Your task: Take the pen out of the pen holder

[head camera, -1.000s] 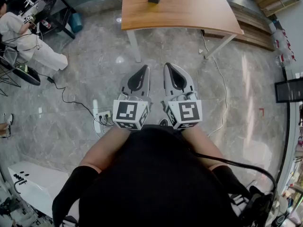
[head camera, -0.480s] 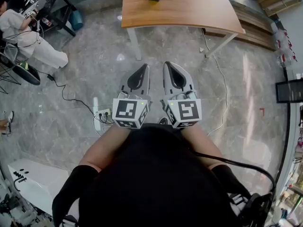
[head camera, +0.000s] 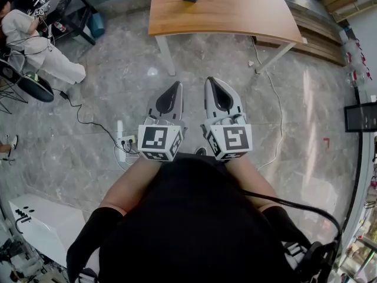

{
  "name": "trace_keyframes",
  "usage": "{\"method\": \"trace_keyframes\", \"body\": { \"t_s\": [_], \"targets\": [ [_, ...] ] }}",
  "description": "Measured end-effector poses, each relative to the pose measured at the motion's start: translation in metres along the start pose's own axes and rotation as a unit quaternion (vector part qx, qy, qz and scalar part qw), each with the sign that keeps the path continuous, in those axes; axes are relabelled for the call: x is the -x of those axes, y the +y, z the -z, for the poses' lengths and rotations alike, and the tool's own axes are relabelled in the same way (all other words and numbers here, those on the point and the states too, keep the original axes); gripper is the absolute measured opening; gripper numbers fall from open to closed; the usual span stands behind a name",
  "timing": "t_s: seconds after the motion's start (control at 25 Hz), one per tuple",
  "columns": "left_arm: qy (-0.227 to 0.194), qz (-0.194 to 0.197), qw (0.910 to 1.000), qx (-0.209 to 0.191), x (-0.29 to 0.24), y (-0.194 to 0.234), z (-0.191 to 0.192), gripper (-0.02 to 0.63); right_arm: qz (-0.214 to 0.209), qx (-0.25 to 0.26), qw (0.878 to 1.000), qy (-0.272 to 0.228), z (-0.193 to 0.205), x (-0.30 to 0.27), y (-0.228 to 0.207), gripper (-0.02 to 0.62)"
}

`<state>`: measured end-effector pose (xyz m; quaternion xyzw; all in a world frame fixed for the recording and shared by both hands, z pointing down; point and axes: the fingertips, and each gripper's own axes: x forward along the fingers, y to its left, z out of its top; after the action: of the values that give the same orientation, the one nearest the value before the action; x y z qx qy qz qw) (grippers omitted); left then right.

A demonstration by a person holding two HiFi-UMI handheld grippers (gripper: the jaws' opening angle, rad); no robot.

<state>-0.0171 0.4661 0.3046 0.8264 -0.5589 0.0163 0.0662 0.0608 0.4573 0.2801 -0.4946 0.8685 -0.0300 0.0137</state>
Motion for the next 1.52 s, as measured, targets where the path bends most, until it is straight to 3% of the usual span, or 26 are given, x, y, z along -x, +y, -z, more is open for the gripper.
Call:
{"method": "trace_keyframes", "body": {
  "t_s": [0.24,0.6,1.04,1.24,1.52],
  "targets": [
    [0.002,-0.015,0.9999,0.006,-0.013,-0.013,0.008,0.0,-0.003,0.003,1.0,0.009,0.008,0.004,-0.024,0.014],
    [0.009,-0.006,0.9999,0.008,-0.076,0.01,0.018,0.0,0.018,-0.003,0.999,0.027,0.029,-0.042,-0.065,0.014],
    [0.013,0.019,0.9997,0.011,-0.23,0.114,0.012,0.0,0.038,-0.009,0.998,0.046,0.052,-0.21,-0.119,0.014],
    [0.02,0.041,0.9989,0.011,-0.296,0.158,-0.004,0.0,0.047,-0.001,0.998,0.045,0.039,-0.295,-0.14,0.014],
    [0.027,0.056,0.998,0.015,-0.358,0.211,-0.016,0.0,0.075,0.0,0.996,0.046,0.032,-0.371,-0.163,0.014]
  ]
}}
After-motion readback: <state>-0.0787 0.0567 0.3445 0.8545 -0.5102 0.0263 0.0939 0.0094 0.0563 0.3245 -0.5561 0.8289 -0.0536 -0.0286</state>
